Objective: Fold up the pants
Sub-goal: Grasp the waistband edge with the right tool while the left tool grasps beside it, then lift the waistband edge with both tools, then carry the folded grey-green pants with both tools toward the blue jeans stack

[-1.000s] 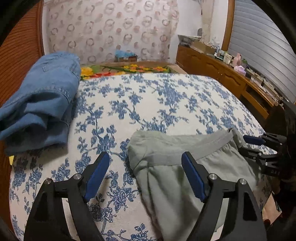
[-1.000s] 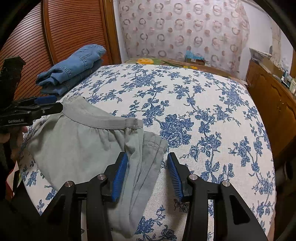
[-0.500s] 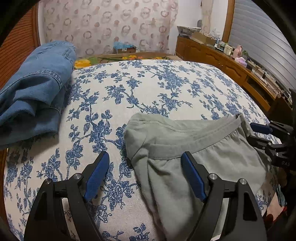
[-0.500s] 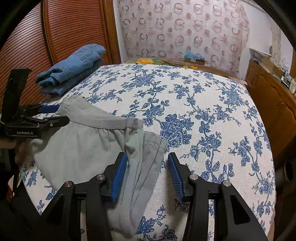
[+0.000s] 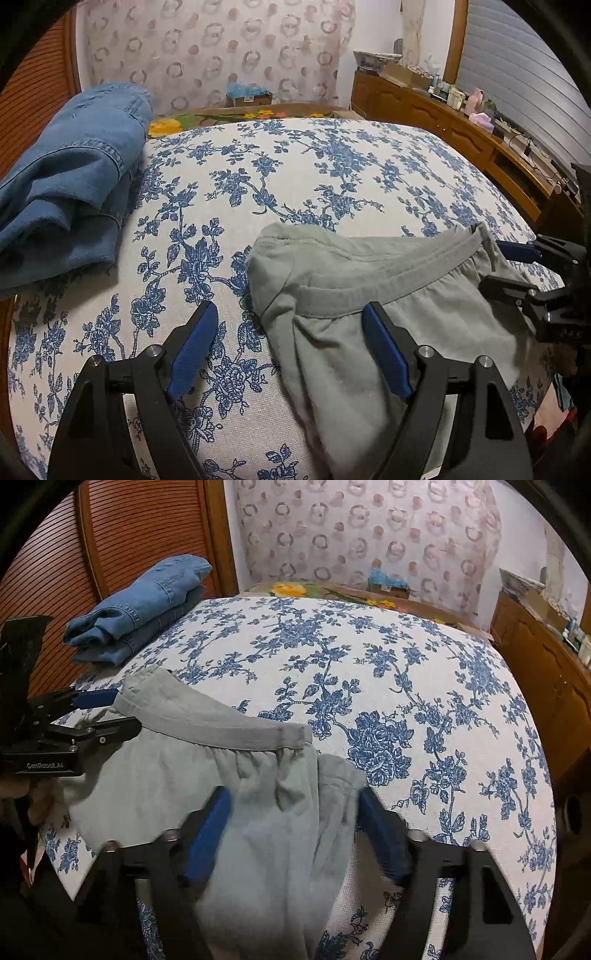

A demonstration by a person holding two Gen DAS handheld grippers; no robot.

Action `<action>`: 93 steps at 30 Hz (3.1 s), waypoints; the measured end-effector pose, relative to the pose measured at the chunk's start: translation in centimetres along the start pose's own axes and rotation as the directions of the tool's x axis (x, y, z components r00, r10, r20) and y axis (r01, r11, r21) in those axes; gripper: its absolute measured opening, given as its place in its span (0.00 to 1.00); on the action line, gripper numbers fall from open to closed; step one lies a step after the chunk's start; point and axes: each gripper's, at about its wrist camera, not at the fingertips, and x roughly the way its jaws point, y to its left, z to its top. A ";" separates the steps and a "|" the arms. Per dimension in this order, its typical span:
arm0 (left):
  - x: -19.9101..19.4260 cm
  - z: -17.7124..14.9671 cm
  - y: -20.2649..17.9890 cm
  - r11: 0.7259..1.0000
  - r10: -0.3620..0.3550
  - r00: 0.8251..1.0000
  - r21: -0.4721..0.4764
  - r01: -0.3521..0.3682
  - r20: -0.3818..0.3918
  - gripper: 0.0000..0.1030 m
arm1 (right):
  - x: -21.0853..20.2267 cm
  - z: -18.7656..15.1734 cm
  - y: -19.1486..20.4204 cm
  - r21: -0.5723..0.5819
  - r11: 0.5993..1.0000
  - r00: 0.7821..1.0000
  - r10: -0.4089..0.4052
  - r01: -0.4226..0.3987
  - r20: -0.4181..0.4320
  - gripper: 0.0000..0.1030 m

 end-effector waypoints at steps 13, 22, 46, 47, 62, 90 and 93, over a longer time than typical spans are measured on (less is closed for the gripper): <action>-0.4 0.4 0.7 0.989 -0.125 0.992 -0.083 0.124 -0.005 0.60 | -0.5 -1.1 -0.6 0.019 0.999 0.998 0.034 -0.035 0.049 0.27; -0.6 0.1 0.9 0.978 -0.177 0.984 -0.108 0.178 0.018 0.31 | -0.4 -1.1 -0.6 0.024 0.997 0.996 0.071 -0.073 0.055 0.15; -9.3 1.4 -3.2 0.986 -0.166 0.955 0.019 0.167 0.246 0.17 | -7.7 -0.9 -0.8 0.032 0.993 0.968 0.105 -0.115 0.228 0.11; -9.6 1.6 -3.3 0.986 -0.164 0.953 0.025 0.163 0.255 0.17 | -8.3 -0.8 -0.8 0.026 0.994 0.966 0.101 -0.110 0.237 0.11; -11.4 3.7 -5.0 0.984 -0.176 0.934 0.067 0.164 0.310 0.17 | -12.6 -1.2 -0.6 -0.017 0.996 0.944 0.083 -0.082 0.320 0.11; -11.8 7.2 0.1 0.999 -0.042 0.941 -0.015 0.050 0.335 0.17 | -5.4 9.9 0.1 -0.180 0.972 0.924 0.205 -0.153 0.322 0.11; -12.3 7.7 1.8 0.999 -0.010 0.937 -0.035 0.024 0.348 0.17 | -4.1 12.4 0.9 -0.217 0.962 0.916 0.233 -0.167 0.326 0.11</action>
